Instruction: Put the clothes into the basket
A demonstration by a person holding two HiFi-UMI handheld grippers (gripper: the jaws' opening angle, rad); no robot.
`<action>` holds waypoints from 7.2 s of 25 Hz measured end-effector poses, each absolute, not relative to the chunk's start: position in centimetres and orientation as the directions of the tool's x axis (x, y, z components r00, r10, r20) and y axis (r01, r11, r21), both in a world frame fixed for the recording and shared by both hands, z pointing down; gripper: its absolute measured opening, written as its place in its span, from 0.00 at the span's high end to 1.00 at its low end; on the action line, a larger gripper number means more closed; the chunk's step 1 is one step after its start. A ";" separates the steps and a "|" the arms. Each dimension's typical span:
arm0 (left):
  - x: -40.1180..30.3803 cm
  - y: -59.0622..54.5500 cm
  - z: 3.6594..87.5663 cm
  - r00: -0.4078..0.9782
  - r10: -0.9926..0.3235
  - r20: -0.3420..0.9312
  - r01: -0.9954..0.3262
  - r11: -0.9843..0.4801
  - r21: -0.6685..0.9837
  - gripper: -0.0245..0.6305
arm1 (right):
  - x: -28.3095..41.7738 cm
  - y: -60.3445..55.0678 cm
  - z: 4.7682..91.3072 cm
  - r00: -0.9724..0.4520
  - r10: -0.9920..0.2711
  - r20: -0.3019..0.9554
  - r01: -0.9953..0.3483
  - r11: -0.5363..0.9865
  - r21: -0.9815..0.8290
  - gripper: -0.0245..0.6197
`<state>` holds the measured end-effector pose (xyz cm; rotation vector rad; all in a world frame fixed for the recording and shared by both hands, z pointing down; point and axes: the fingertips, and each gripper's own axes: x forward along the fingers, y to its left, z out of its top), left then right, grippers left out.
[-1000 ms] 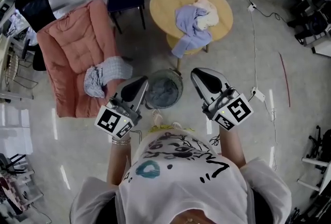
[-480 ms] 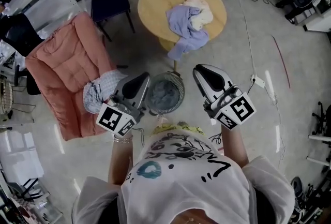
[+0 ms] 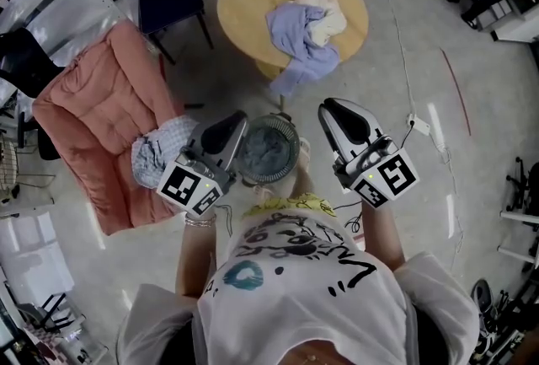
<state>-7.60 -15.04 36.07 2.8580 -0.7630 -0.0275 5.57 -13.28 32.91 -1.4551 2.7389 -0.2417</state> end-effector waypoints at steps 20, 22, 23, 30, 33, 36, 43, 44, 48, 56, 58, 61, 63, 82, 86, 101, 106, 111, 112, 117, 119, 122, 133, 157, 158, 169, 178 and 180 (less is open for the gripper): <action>2.7 -28.9 37.8 0.835 -0.545 0.071 -0.547 -0.812 0.204 0.94 | 15.0 -29.3 35.5 -0.646 -0.755 0.113 -0.760 0.624 -0.182 0.91; 3.4 -30.5 38.3 0.830 -0.552 0.077 -0.555 -0.805 0.211 0.94 | 15.6 -30.9 36.3 -0.656 -0.743 0.131 -0.752 0.629 -0.195 0.91; 3.7 -31.1 38.6 0.827 -0.556 0.085 -0.559 -0.800 0.217 0.94 | 15.8 -31.6 36.8 -0.664 -0.734 0.142 -0.746 0.634 -0.206 0.89; 6.0 -35.6 41.9 0.807 -0.580 0.110 -0.586 -0.766 0.264 0.94 | 17.8 -35.7 41.2 -0.696 -0.676 0.244 -0.718 0.650 -0.247 0.76; 6.9 -37.0 43.7 0.797 -0.589 0.134 -0.602 -0.753 0.265 0.94 | 18.6 -37.2 43.4 -0.696 -0.658 0.288 -0.718 0.649 -0.252 0.73; 7.4 -38.6 45.8 0.778 -0.601 0.181 -0.628 -0.738 0.249 0.93 | 19.1 -38.7 45.9 -0.693 -0.637 0.339 -0.719 0.650 -0.248 0.71; 9.0 -41.2 49.6 0.758 -0.602 0.253 -0.652 -0.710 0.265 0.83 | 20.6 -41.7 51.4 -0.674 -0.600 0.432 -0.730 0.632 -0.261 0.67; 9.2 -41.3 50.2 0.758 -0.595 0.266 -0.652 -0.710 0.268 0.77 | 20.7 -41.9 52.2 -0.667 -0.599 0.443 -0.735 0.626 -0.260 0.67; 9.9 -41.5 52.0 0.770 -0.567 0.293 -0.637 -0.713 0.293 0.76 | 21.5 -42.6 55.5 -0.627 -0.585 0.514 -0.760 0.603 -0.241 0.63; 11.4 -42.9 56.3 0.782 -0.524 0.338 -0.620 -0.711 0.332 0.76 | 20.9 -43.8 61.4 -0.613 -0.521 0.595 -0.759 0.597 -0.260 0.55; 11.8 -43.1 56.7 0.782 -0.521 0.343 -0.620 -0.707 0.341 0.76 | 20.6 -44.4 62.3 -0.607 -0.512 0.607 -0.759 0.600 -0.253 0.55; 11.8 -43.3 57.2 0.776 -0.518 0.359 -0.626 -0.698 0.346 0.76 | 19.9 -45.1 63.7 -0.597 -0.494 0.632 -0.757 0.609 -0.239 0.55; 11.6 -43.3 57.4 0.772 -0.520 0.366 -0.632 -0.693 0.347 0.76 | 19.5 -45.3 64.6 -0.585 -0.488 0.649 -0.757 0.616 -0.219 0.55; 10.2 -42.4 56.2 0.773 -0.533 0.344 -0.633 -0.684 0.363 0.76 | 20.6 -45.3 63.2 -0.573 -0.524 0.630 -0.797 0.536 -0.279 0.84; 9.5 -41.3 55.3 0.774 -0.534 0.340 -0.631 -0.695 0.346 0.76 | 20.3 -44.5 61.1 -0.601 -0.546 0.584 -0.787 0.534 -0.310 0.84; 8.5 -38.6 50.3 0.781 -0.551 0.292 -0.622 -0.723 0.299 0.76 | 20.1 -42.1 53.3 -0.635 -0.621 0.460 -0.765 0.589 -0.262 0.84; 8.5 -37.2 48.5 0.791 -0.541 0.287 -0.609 -0.742 0.279 0.76 | 20.2 -41.5 51.4 -0.627 -0.646 0.436 -0.772 0.593 -0.230 0.84; 7.6 -36.3 47.2 0.787 -0.549 0.282 -0.614 -0.743 0.266 0.76 | 20.2 -41.1 48.8 -0.623 -0.677 0.391 -0.778 0.590 -0.217 0.84; 7.5 -36.4 47.0 0.787 -0.550 0.280 -0.614 -0.744 0.264 0.76 | 20.2 -41.2 48.4 -0.621 -0.684 0.383 -0.779 0.590 -0.211 0.84; 7.1 -36.2 45.7 0.791 -0.552 0.266 -0.609 -0.754 0.246 0.76 | 20.4 -41.2 46.0 -0.610 -0.712 0.349 -0.789 0.586 -0.183 0.84; 6.9 -36.0 45.1 0.792 -0.553 0.258 -0.607 -0.756 0.244 0.76 | 20.4 -41.1 45.1 -0.600 -0.724 0.341 -0.795 0.586 -0.155 0.84; 6.5 -35.9 44.3 0.796 -0.553 0.246 -0.603 -0.761 0.239 0.76 | 20.1 -41.0 43.5 -0.592 -0.737 0.327 -0.797 0.594 -0.104 0.84; 4.9 -34.3 42.4 0.793 -0.572 0.209 -0.608 -0.761 0.225 0.76 | 19.4 -40.1 36.9 -0.576 -0.783 0.234 -0.802 0.597 0.024 0.84; -4.3 -25.7 36.9 0.785 -0.610 0.107 -0.620 -0.772 0.141 0.91 | 11.4 -29.5 27.6 -0.608 -0.791 0.059 -0.783 0.611 0.118 0.84; -4.7 -25.1 36.7 0.787 -0.609 0.098 -0.617 -0.774 0.141 0.91 | 10.9 -28.9 27.4 -0.611 -0.790 0.055 -0.781 0.612 0.120 0.84; -8.4 -19.1 36.8 0.794 -0.600 0.099 -0.608 -0.781 0.142 0.93 | 6.8 -22.8 26.6 -0.622 -0.782 0.040 -0.776 0.622 0.106 0.84; -12.4 -14.5 37.4 0.799 -0.594 0.094 -0.600 -0.774 0.201 0.93 | 2.7 -18.2 26.6 -0.637 -0.770 0.037 -0.764 0.637 0.101 0.84; -12.7 -13.9 37.0 0.799 -0.593 0.098 -0.599 -0.773 0.210 0.93 | 2.3 -17.8 26.1 -0.641 -0.767 0.040 -0.761 0.641 0.099 0.84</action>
